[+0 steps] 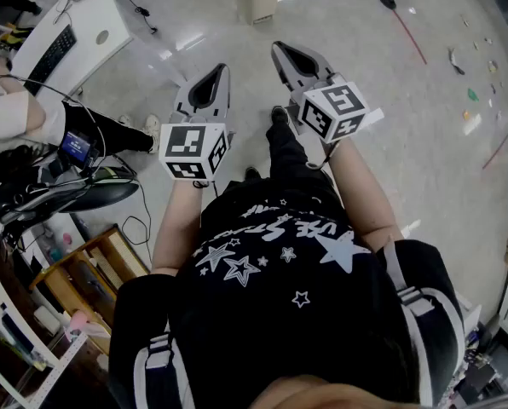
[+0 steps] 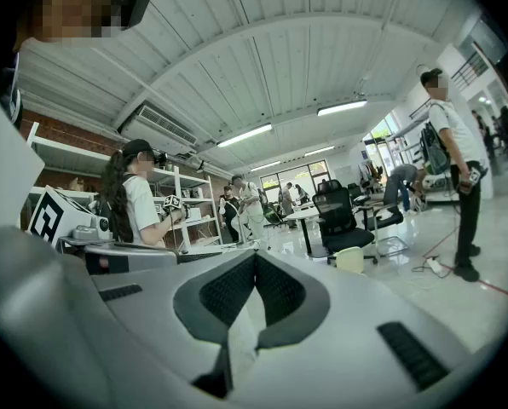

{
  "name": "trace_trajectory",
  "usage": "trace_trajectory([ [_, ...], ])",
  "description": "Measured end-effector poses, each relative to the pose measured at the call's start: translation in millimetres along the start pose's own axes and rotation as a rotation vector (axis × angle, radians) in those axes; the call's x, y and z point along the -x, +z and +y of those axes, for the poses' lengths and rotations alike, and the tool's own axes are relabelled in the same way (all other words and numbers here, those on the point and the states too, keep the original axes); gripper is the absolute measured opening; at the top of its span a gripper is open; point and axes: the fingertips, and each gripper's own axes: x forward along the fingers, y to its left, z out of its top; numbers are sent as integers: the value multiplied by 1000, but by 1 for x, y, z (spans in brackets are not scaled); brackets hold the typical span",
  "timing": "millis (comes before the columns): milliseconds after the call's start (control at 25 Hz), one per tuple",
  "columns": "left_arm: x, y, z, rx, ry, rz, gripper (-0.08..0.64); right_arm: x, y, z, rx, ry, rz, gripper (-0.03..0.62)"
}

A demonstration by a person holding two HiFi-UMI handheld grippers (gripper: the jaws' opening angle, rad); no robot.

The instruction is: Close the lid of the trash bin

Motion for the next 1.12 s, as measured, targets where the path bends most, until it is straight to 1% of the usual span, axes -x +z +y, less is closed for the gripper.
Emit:
trace_trajectory([
  [160,-44,-2,14,15,13,11,11,-23,8,-48,-7,-11,-4,8],
  [400,-125,3,28,21,29,40,11,-62,17,-132,-63,-23,6,8],
  [440,-139,6,31,22,32,41,11,-68,20,-145,-52,-27,10,8],
  [560,-180,17,34,27,41,37,11,-85,34,-180,24,-35,29,8],
  [600,-192,22,35,26,45,34,11,-90,39,-191,32,-31,30,8],
  [760,-233,36,37,29,70,30,11,-106,49,-231,-7,-13,35,8],
  [960,-266,47,39,27,85,23,11,-123,57,-265,-2,3,51,8],
  [1120,-279,44,51,50,97,31,11,-141,58,-274,-3,11,61,8],
])
